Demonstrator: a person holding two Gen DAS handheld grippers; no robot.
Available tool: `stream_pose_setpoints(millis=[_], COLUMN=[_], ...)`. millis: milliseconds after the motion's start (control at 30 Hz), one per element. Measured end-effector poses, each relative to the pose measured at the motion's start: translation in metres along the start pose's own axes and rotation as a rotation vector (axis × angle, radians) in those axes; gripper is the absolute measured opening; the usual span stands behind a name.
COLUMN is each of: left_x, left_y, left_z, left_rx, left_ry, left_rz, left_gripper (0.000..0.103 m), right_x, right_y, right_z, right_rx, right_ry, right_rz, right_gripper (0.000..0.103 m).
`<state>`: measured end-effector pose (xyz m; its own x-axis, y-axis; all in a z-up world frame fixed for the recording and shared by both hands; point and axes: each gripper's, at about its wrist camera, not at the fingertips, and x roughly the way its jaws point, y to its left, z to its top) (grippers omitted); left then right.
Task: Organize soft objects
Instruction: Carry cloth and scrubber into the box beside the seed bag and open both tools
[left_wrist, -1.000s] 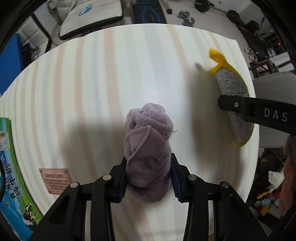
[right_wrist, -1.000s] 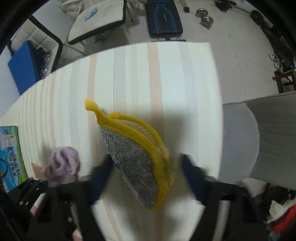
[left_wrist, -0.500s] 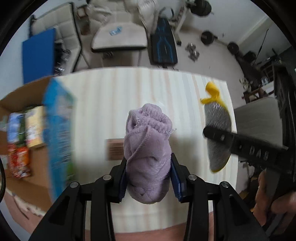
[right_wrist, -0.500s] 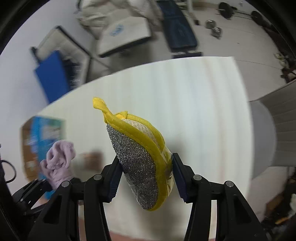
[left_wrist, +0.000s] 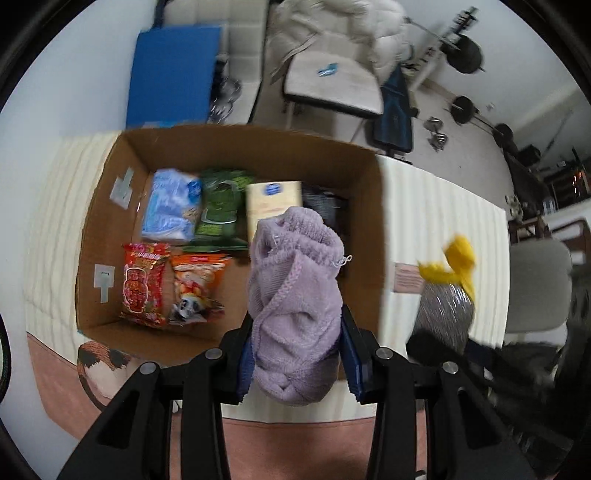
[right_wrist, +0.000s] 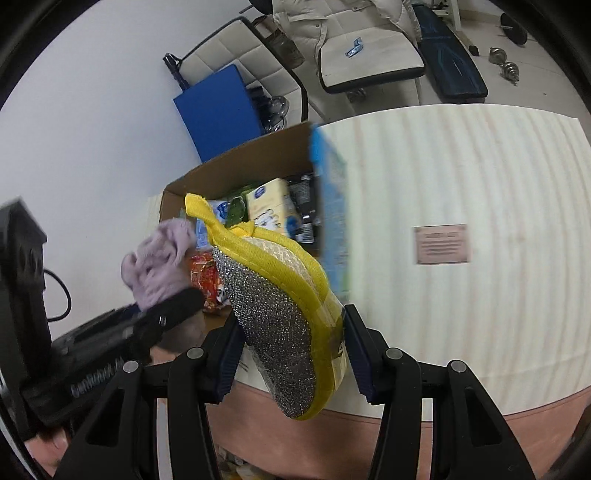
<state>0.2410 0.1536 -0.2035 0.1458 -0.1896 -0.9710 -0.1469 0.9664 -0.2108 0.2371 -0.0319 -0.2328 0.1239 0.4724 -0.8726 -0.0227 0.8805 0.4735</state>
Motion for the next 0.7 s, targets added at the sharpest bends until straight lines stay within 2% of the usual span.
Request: stream_pose_setpoints(millis=[133, 333, 433, 533, 700], left_x=[0.037, 0.085, 0.102, 0.115, 0.116], left_y=[0.037, 0.053, 0.051, 0.046, 0.042], left_z=[0.023, 0.034, 0.033, 0.031, 0.029], left_rx=[-0.098, -0.128, -0.103, -0.058, -0.038], left_ry=[0.100, 0.210, 0.266, 0.324, 0.313], left_rz=[-0.112, -0.162, -0.163, -0.126, -0.106], left_gripper=[0.037, 0.037, 0.040, 0.041, 0.052], right_x=[0.034, 0.071, 0.087, 0.102, 0.108], right_y=[0.022, 0.014, 0.012, 0.010, 0.015], right_z=[0.003, 0.012, 0.017, 0.020, 0.017], right_rx=[0.029, 0.085, 0.100, 0.108, 0.097], right_ry=[0.003, 0.018, 0.027, 0.083, 0.084], right_rz=[-0.079, -0.175, -0.212, -0.253, -0.269], right_gripper=[0.054, 0.054, 0.055, 0.059, 0.071])
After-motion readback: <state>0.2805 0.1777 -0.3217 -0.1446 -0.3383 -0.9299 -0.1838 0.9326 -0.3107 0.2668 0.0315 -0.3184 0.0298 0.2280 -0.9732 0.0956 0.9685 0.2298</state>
